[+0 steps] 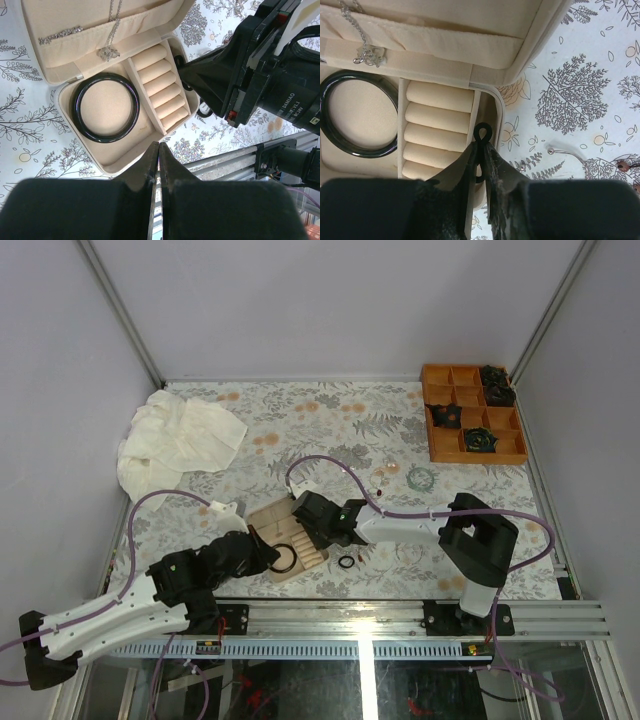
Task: Organize the mixed jewelry
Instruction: Place the jewelry in the jewelry box.
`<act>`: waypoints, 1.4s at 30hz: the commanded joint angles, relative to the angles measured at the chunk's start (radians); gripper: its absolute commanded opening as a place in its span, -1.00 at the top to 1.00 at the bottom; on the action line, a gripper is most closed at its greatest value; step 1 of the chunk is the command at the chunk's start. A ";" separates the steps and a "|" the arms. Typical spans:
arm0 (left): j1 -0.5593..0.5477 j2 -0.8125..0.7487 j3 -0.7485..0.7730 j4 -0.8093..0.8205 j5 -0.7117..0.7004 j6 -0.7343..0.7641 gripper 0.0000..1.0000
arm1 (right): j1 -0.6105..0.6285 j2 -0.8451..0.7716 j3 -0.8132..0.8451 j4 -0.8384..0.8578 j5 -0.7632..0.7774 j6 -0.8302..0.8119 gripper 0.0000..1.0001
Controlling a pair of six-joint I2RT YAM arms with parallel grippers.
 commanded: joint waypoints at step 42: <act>-0.008 -0.008 0.027 0.002 -0.033 0.011 0.99 | 0.018 0.009 0.060 -0.061 0.057 0.019 0.71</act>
